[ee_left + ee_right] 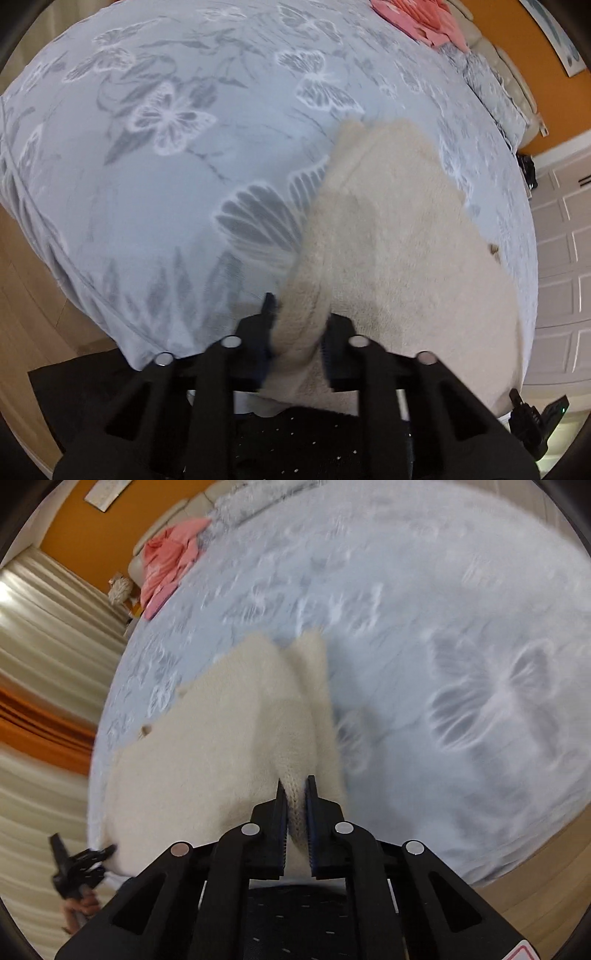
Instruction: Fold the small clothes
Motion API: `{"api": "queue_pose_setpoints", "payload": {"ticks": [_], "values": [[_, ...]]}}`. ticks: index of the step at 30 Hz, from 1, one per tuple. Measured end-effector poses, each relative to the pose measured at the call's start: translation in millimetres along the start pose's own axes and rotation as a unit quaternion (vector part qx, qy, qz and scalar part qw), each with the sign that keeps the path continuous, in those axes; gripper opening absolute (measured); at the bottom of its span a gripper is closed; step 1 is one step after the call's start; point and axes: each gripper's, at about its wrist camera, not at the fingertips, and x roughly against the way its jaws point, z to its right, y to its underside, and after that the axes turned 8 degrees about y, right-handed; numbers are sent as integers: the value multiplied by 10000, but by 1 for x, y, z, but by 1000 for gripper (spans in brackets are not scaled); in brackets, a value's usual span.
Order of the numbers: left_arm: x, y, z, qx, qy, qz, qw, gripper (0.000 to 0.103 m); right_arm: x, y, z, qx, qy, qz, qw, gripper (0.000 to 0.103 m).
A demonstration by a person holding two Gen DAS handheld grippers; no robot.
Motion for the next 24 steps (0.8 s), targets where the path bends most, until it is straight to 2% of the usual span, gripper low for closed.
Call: {"api": "queue_pose_setpoints", "payload": {"ticks": [2, 3, 5, 6, 7, 9, 11, 13, 16, 17, 18, 19, 20, 24], "values": [[5, -1, -4, -104, -195, 50, 9997, 15, 4, 1, 13, 75, 398, 42, 9992, 3], [4, -1, -6, -149, -248, 37, 9996, 15, -5, 4, 25, 69, 538, -90, 9985, 3], [-2, -2, -11, -125, -339, -38, 9993, 15, -28, 11, 39, 24, 487, -513, 9975, 3], [-3, -2, -12, -106, -325, -52, 9994, 17, -31, 15, 38, 143, 491, -561, 9971, 3], [-1, -2, -12, -100, -334, -56, 9994, 18, -27, 17, 34, 237, 548, -485, 9970, 4], [6, -4, -5, -130, -288, -75, 9995, 22, -6, 14, 23, 259, 399, -253, 9985, 6], [24, -5, 6, -232, -261, 77, 9994, 23, 14, 9, 11, 321, 513, -23, 9982, 14], [39, -8, 23, -474, -238, 313, 9981, 30, 28, 2, -4, 549, 603, 172, 9965, 15], [45, -19, 60, -934, -253, 570, 9937, 41, 33, -16, -36, 781, 322, 248, 9961, 15], [41, -23, 72, -1062, -224, 608, 9922, 43, 27, -24, -48, 904, 228, 237, 9954, 15], [35, -27, 84, -1173, -213, 618, 9909, 50, 18, -30, -59, 1057, 252, 223, 9938, 17], [24, -30, 98, -1324, -244, 620, 9890, 59, 5, -38, -72, 1195, 356, 198, 9920, 25], [14, -32, 107, -1415, -276, 599, 9877, 63, -7, -44, -80, 1238, 464, 198, 9910, 30], [-35, -38, 116, -1476, -435, 265, 9877, 64, -42, -56, -78, 1180, 461, -120, 9919, 30]]}}
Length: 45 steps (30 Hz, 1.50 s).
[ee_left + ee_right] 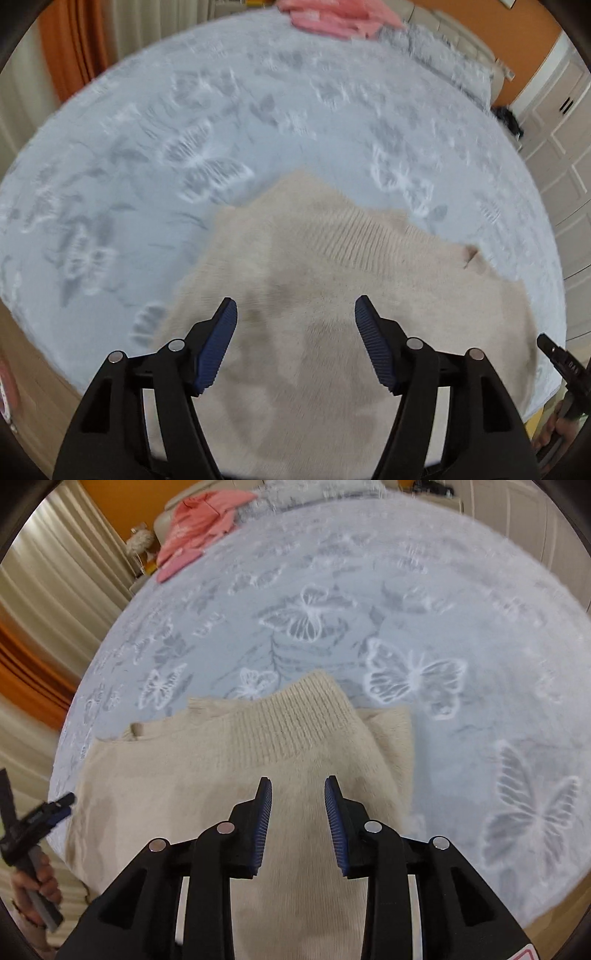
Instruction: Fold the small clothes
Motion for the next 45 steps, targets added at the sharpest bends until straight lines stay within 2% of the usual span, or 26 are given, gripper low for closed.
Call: {"api": "queue_pose_setpoints", "payload": {"ticks": [2, 3, 4, 5, 7, 8, 10, 13, 16, 17, 19, 22, 25, 31, 33, 35, 38, 41, 43, 45], "values": [[-20, -1, -3, 79, -100, -108, 9999, 64, -17, -8, -1, 108, 120, -67, 9998, 22], [-27, 0, -8, 125, -169, -138, 9997, 64, -26, -10, 6, 141, 318, -119, 9993, 21], [-36, 0, -15, 172, -232, -152, 9995, 66, -39, -10, 18, 101, 574, -228, 9980, 12], [-39, 1, -21, 213, -221, -119, 9995, 66, -48, -7, 28, -14, 653, -303, 9974, 0], [-39, 3, -23, 201, -168, -35, 9996, 67, -53, -3, 55, -563, 87, -207, 9982, 0], [-40, 4, -20, 40, -242, -38, 9997, 67, -52, -2, 63, -831, -105, -242, 9962, 0], [-40, 6, -12, -256, -438, -46, 9987, 67, -38, 0, 59, -887, -28, -198, 9959, 0], [-27, 10, -6, -319, -446, -16, 9985, 66, -3, 15, 44, -721, -1, 92, 9974, 17], [-12, 18, -3, -282, -400, -17, 9988, 66, 24, 43, 44, -595, 276, 245, 9975, 52], [-5, 24, -2, -297, -424, -5, 9987, 66, 26, 52, 47, -603, 370, 201, 9973, 56], [2, 31, 1, -334, -466, 39, 9983, 66, 25, 71, 56, -688, 355, -52, 9970, 56], [16, 40, 5, -406, -528, 145, 9977, 66, 19, 100, 74, -1196, -126, -564, 9911, 56], [26, 47, 8, -405, -558, 195, 9974, 68, 15, 120, 78, -1500, -496, -766, 9845, 57], [37, 65, 12, -494, -622, 174, 9967, 70, 10, 125, 78, -1665, -672, -857, 9800, 57], [39, 68, 11, -477, -633, 180, 9967, 70, 11, 126, 76, -1640, -716, -819, 9804, 53], [41, 72, 10, -448, -659, 176, 9967, 71, 17, 124, 72, -1490, -682, -667, 9842, 25], [40, 78, 4, -377, -678, 98, 9969, 71, 38, 118, 67, -1213, -501, -294, 9909, 17], [45, 84, -6, -224, -669, 66, 9975, 71, 60, 112, 72, -1135, -350, 27, 9929, 15], [49, 86, -17, -37, -609, 55, 9981, 73, 53, 112, 80, -1104, -241, -96, 9935, 15], [52, 89, -39, 456, -332, 22, 9984, 75, 35, 115, 84, -1053, -320, -414, 9931, 16]]}}
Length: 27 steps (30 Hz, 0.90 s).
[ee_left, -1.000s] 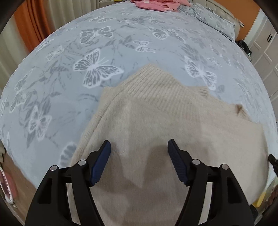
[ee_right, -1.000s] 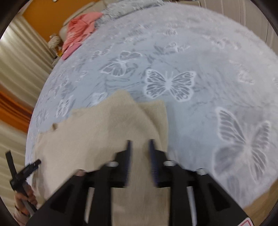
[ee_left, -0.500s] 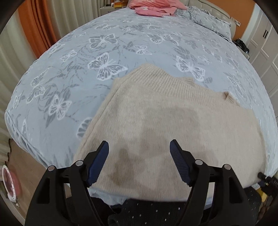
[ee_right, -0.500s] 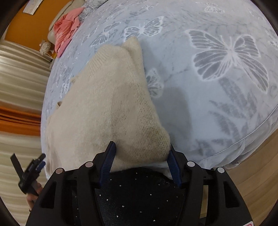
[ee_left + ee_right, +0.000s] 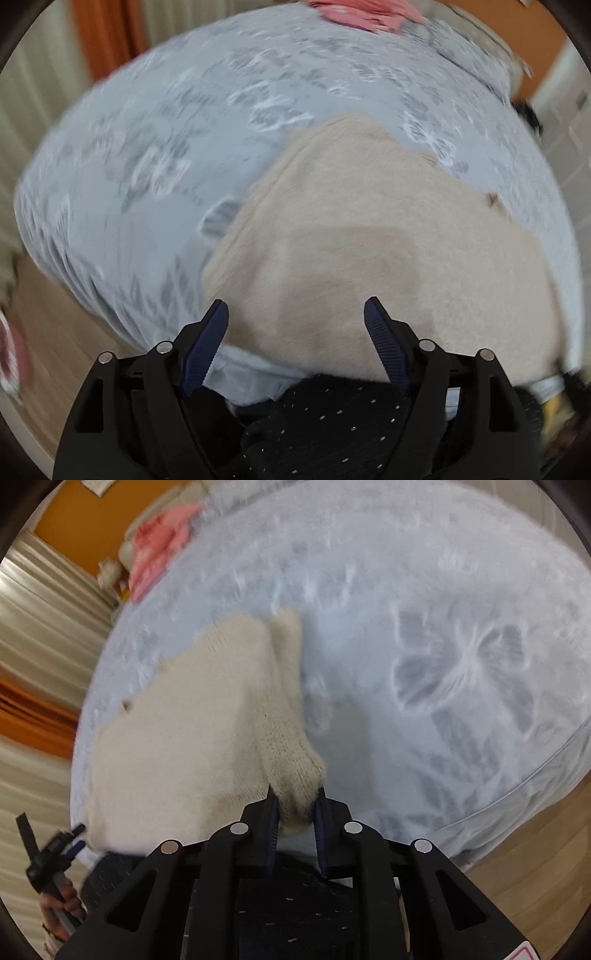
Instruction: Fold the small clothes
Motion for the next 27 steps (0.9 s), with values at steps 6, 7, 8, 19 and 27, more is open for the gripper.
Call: {"api": "queue_pose_setpoints", "payload": {"ticks": [6, 7, 8, 19, 27], "values": [[-10, 11, -79, 2109, 747, -353, 9740, 80, -10, 6, 2, -341, -567, -217, 9976, 67], [-14, 12, -85, 2295, 856, -424, 9686, 80, -12, 5, 2, -442, -675, -264, 9964, 67], [-20, 13, -88, 2441, 1020, -506, 9630, 81, -19, 4, 3, -598, -835, -401, 9939, 68], [23, -40, -55, 2569, 2362, 48, 9371, 19, 67, -46, -55, -370, -1542, 660, 9851, 14], [7, -19, -71, 2439, 1871, -419, 9507, 19, 21, -22, -9, -315, -657, 119, 9973, 14]]}}
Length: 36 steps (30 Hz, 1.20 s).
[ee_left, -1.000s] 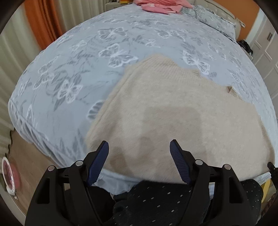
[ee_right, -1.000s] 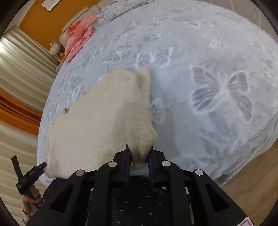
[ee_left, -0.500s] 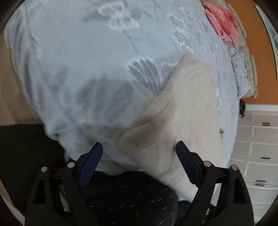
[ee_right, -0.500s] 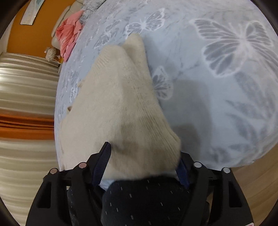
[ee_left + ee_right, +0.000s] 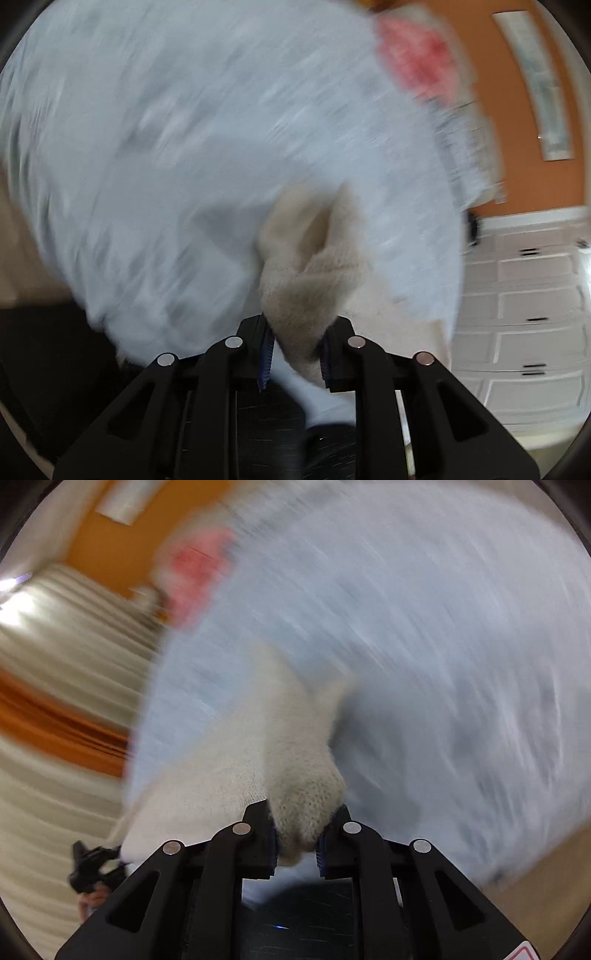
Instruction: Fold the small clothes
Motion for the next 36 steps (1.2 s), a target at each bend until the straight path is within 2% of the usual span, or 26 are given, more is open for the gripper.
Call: {"api": "queue_pose_setpoints", "payload": {"ticks": [2, 4, 6, 8, 9, 11, 12, 14, 16, 18, 19, 23, 26, 28, 29, 30, 31, 32, 34, 36], "values": [[-24, 16, -36, 399, -339, -268, 9983, 19, -33, 22, 31, -269, 332, -383, 9984, 14], [-24, 28, -53, 483, -270, -233, 9982, 20, -42, 35, 51, -671, 36, -479, 9966, 15], [-21, 32, -51, 369, -271, -225, 9987, 20, -43, 37, 53, -746, -30, -505, 9959, 18], [-19, 30, -42, 230, -351, -286, 9987, 23, -44, 32, 46, -651, 21, -623, 9959, 31], [-15, 30, -39, 200, -376, -299, 9986, 26, -40, 28, 42, -568, 172, -628, 9963, 34], [-5, 25, -21, 69, -448, -247, 9987, 29, -23, 19, 30, -302, 552, -405, 9972, 47], [5, 14, -19, -59, -486, -161, 9987, 36, -10, 12, 23, -113, 755, -130, 9970, 52], [26, 2, 4, -533, -559, 209, 9968, 51, 7, -2, 12, 138, 825, 194, 9963, 71], [31, -19, 34, -1047, -659, 562, 9907, 76, 10, -26, 1, 378, 734, 288, 9962, 77], [23, -40, 51, -1299, -614, 653, 9875, 87, -2, -49, -5, 481, 605, 182, 9968, 80], [13, -51, 56, -1337, -505, 552, 9882, 88, -13, -60, -7, 491, 535, 103, 9973, 81], [-49, -95, 40, -805, -195, -121, 9965, 88, -58, -85, -10, 437, 458, -289, 9976, 81], [-91, -98, 26, -738, -296, -484, 9957, 87, -99, -100, -15, 394, 357, -676, 9963, 81], [-112, -94, 25, -846, -288, -739, 9933, 87, -116, -101, -22, 393, 307, -712, 9962, 83], [-115, -88, 32, -1185, -385, -610, 9903, 86, -115, -100, -25, 490, 296, -572, 9967, 61], [-115, -84, 36, -1405, -411, -601, 9874, 70, -114, -99, -32, 655, 101, -501, 9965, 31], [-117, -80, 45, -1701, -340, -697, 9824, 28, -112, -100, -39, 626, 3, -516, 9967, 23], [-116, -81, 49, -1701, -186, -778, 9822, 23, -102, -101, -46, 701, -25, -332, 9970, 22], [-95, -82, 66, -1806, 275, -389, 9824, 20, -66, -108, -73, 1115, -326, 281, 9928, 20], [-71, -80, 95, -2312, 710, -4, 9703, 19, -38, -112, -91, 1346, -475, 711, 9872, 19]]}}
